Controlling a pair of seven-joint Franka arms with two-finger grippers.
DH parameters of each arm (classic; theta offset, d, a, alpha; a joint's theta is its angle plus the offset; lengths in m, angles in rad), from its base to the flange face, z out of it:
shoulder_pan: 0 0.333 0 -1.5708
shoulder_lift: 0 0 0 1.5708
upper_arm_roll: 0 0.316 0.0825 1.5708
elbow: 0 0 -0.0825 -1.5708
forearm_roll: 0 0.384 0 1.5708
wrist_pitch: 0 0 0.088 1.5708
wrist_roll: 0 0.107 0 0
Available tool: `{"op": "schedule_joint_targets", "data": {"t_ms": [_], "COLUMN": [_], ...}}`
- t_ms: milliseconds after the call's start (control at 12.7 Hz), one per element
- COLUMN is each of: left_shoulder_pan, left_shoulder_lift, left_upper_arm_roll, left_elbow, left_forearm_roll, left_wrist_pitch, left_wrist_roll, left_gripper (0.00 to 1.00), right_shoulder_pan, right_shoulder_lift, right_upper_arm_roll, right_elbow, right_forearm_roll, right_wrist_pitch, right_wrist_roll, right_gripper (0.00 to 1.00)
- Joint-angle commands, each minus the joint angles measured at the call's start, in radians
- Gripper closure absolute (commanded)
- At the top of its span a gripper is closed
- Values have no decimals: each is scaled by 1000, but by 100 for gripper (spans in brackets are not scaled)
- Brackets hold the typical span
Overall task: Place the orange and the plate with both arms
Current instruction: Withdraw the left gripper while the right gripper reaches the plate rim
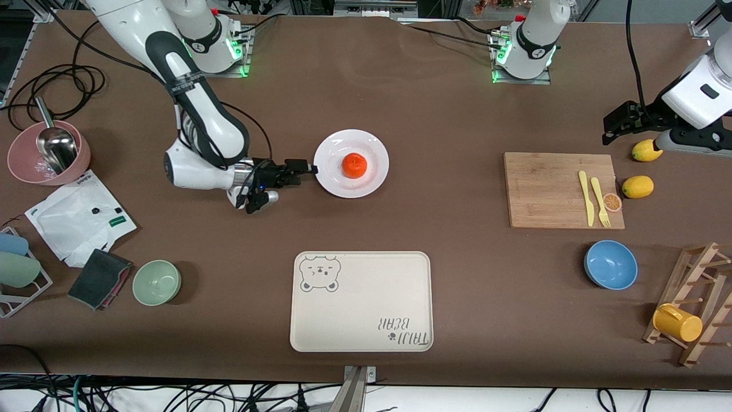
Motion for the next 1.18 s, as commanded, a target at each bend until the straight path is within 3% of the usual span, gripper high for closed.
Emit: {"op": "schedule_joint_targets", "data": {"t_ms": [0,237,473,789,1104], "left_shoulder_pan": [14,14,14,16,14], "left_shoulder_lift": [0,0,0,-2,2], "left_upper_arm_roll": [-14,-14,-14,-13,-14], "left_elbow": [17,23,23,25,37], "left_forearm_roll": [21,19,19,21,22], "left_wrist_pitch": [-28,-30,-32,-64,-64], "left_wrist_roll": [5,-3,-3,-1,-1], "left_gripper": [0,0,0,0,0], "right_shoulder_pan": [-9,-9,-9,-8,-8], "right_shoulder_lift": [15,38,67,76,76], "right_upper_arm_roll": [44,47,47,48,70], "right_elbow": [-15,-15,-18,-27,-39], "right_forearm_roll": [41,43,139,166,178], "right_wrist_pitch": [60,88,89,91,126], "right_wrist_roll": [-33,-78,-167,-169,-171], "right_gripper": [0,0,0,1,13]}}
